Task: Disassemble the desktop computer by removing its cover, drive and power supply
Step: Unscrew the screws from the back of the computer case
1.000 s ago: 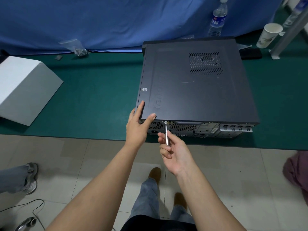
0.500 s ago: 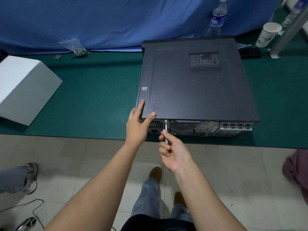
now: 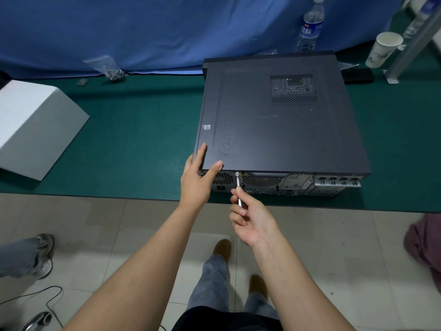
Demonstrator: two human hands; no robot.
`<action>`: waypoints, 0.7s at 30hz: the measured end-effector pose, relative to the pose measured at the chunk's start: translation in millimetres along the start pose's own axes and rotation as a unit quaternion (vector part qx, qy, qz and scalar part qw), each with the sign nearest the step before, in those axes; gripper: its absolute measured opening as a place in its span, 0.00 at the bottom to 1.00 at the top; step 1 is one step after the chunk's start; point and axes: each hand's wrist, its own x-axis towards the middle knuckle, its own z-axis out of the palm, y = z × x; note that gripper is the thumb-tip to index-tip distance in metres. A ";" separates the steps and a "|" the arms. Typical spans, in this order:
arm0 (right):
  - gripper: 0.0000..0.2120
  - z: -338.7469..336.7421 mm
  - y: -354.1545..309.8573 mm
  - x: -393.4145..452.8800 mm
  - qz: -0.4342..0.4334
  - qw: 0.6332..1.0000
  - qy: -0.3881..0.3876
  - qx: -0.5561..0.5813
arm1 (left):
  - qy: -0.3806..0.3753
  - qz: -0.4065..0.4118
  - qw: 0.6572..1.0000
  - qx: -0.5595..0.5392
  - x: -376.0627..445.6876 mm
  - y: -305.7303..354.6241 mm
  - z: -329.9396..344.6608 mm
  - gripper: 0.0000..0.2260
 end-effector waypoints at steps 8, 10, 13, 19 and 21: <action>0.13 -1.6 -3.9 -2.5 0.023 0.999 -0.045 0.003 | 0.003 -0.005 1.000 -0.004 -0.6 0.9 0.1 0.27; 0.12 -1.7 -4.5 -2.3 0.023 0.999 -0.037 0.005 | 0.002 -0.004 1.000 -0.003 -0.6 0.6 0.4 0.27; 0.11 -1.4 -3.8 -1.5 0.022 1.000 -0.018 0.000 | 0.002 -0.005 1.000 -0.005 -0.6 0.5 0.3 0.27; 0.06 2.4 -2.4 -0.1 0.012 1.000 0.002 -0.002 | 0.001 -0.007 1.000 -0.010 -0.4 0.8 0.5 0.27; 0.07 1.1 -4.3 -1.6 0.014 1.000 -0.014 -0.006 | 0.001 -0.007 1.000 -0.014 -0.5 0.7 0.9 0.27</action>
